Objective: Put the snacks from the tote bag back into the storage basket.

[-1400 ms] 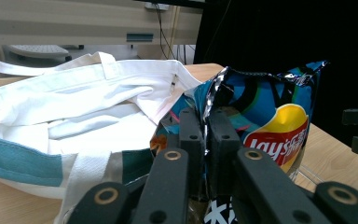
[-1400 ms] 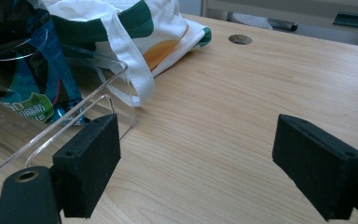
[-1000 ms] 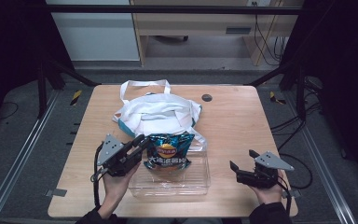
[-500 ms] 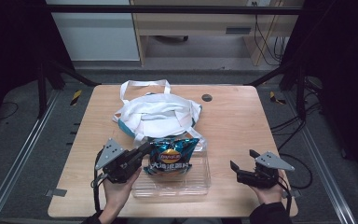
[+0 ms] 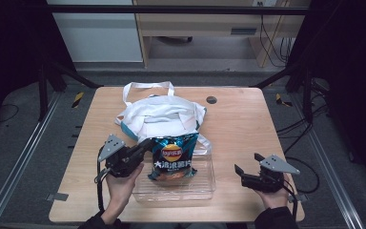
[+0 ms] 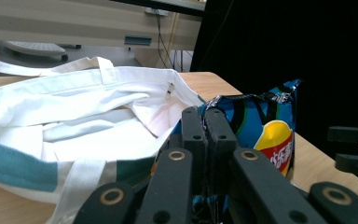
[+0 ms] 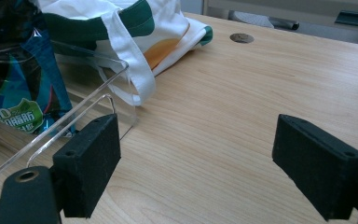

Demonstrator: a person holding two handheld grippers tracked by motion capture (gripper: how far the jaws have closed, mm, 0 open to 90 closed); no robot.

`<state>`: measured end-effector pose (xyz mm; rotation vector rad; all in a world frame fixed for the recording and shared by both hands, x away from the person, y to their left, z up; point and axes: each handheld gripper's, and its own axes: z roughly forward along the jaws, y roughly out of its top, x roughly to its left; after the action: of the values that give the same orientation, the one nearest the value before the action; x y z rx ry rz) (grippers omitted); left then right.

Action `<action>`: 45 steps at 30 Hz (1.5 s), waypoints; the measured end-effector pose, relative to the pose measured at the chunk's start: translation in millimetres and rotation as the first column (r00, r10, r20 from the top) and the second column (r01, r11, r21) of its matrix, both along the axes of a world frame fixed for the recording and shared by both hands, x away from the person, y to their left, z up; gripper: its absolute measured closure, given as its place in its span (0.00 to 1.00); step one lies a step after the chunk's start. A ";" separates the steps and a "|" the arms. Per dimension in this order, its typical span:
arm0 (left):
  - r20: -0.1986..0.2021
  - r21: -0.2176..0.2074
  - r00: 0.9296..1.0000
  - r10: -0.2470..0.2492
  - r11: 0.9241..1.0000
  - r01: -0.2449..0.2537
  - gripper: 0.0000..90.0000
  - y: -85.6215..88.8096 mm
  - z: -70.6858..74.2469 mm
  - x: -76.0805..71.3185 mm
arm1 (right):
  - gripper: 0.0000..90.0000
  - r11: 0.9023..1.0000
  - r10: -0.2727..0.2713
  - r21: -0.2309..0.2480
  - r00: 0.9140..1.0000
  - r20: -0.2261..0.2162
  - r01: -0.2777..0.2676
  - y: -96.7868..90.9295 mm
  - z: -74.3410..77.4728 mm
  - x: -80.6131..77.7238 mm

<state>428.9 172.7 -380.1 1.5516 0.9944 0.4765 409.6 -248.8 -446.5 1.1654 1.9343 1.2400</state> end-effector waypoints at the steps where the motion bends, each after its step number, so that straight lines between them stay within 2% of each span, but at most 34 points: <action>1: 0.002 0.005 1.000 0.005 1.000 -0.005 0.98 0.1 -0.4 1.9 | 0.17 1.000 0.000 0.000 1.000 0.000 0.000 -0.1 -0.1 0.0; 3: -0.003 0.001 1.000 0.010 1.000 -0.010 0.98 2.5 -2.0 5.4 | 0.17 1.000 0.000 0.002 1.000 -0.003 0.000 -0.1 -0.3 0.3; 7: 0.007 -0.023 1.000 -0.014 1.000 0.014 0.94 5.9 -4.6 12.0 | 0.17 1.000 0.001 -0.001 1.000 -0.005 -0.001 0.4 -0.7 0.9; 13: 0.055 0.021 0.998 -0.012 1.000 0.011 0.89 4.7 -6.4 13.9 | 0.17 1.000 0.001 -0.001 1.000 -0.005 -0.001 0.5 -0.9 1.2; 18: 0.069 0.037 0.998 -0.009 0.999 0.007 0.80 5.1 -5.6 12.4 | 0.17 1.000 0.001 -0.001 1.000 -0.004 -0.001 0.5 -0.6 0.8; 22: 0.070 0.056 0.998 0.004 0.998 -0.008 0.69 4.8 -3.6 9.8 | 0.17 1.000 0.001 -0.001 1.000 -0.003 -0.001 0.4 -0.4 0.6; 26: 0.067 0.064 0.998 -0.004 0.998 0.000 0.63 5.4 -2.0 7.7 | 0.17 1.000 0.003 0.000 1.000 0.000 -0.003 0.0 -0.1 0.4; 37: 0.056 0.066 0.998 -0.038 0.997 0.035 0.61 6.2 -0.8 -0.8 | 0.17 1.000 0.001 0.001 1.000 -0.001 -0.001 0.0 0.3 -0.3; 45: 0.046 0.064 0.997 -0.063 0.996 0.060 0.64 9.5 -4.5 -9.0 | 0.17 1.000 0.002 0.002 1.000 -0.001 -0.002 0.0 0.3 -0.4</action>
<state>419.8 182.2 -384.7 1.6153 0.8996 0.5031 409.2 -248.8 -446.2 1.1657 1.9356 1.2423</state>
